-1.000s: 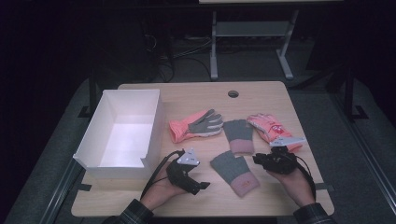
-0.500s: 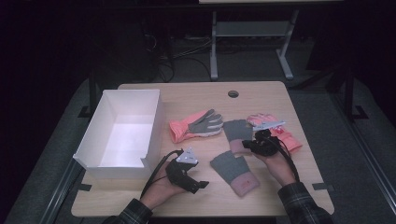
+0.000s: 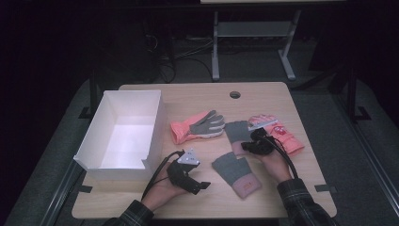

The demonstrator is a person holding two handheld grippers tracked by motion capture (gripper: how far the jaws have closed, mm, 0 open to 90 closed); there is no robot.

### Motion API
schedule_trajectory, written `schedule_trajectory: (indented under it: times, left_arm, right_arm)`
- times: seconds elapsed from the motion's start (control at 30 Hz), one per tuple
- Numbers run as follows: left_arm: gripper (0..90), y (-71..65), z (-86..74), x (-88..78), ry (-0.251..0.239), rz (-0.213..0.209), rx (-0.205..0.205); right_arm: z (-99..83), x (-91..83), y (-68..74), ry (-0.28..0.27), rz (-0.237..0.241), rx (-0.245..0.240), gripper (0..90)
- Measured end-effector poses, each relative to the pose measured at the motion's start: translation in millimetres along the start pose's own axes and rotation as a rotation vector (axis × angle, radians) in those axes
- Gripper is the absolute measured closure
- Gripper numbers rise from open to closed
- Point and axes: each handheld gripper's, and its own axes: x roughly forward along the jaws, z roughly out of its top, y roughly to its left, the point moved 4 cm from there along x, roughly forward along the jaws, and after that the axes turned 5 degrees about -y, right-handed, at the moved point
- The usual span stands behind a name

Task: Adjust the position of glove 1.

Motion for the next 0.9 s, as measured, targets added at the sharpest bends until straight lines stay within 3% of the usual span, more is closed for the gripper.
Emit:
schedule_trajectory:
  times: [0.3,0.53,0.6,0.7,0.77,0.83,0.9]
  left_arm:
    - [13.6,0.1,-0.4,0.9,0.005,-0.002,0.008]
    - [13.6,0.7,-0.8,-0.7,0.006,0.002,-0.004]
    - [13.7,1.1,-0.5,-1.5,0.004,0.002,-0.002]
    - [13.6,1.2,-0.7,-1.7,0.010,0.002,-0.007]
    - [13.6,1.3,-0.8,-1.9,0.012,0.002,-0.007]
    - [13.6,0.9,-0.4,-2.1,0.011,-0.002,-0.016]
    - [13.6,0.9,-0.4,-1.9,0.013,-0.003,-0.017]
  right_arm:
    - [-7.5,-10.0,-12.1,-0.003,-0.013,0.023,90.0]
    - [-8.5,-11.9,-19.0,0.021,-0.059,0.018,90.0]
    - [-10.5,-17.1,-26.0,0.033,-0.100,0.006,90.0]
    - [-13.5,-21.5,-32.7,0.034,-0.113,0.021,90.0]
    - [-14.3,-24.2,-38.0,0.041,-0.141,0.006,90.0]
    - [-14.6,-28.3,-40.9,0.035,-0.122,0.043,90.0]
    - [-13.7,-29.9,-41.0,0.020,-0.112,0.050,89.8]
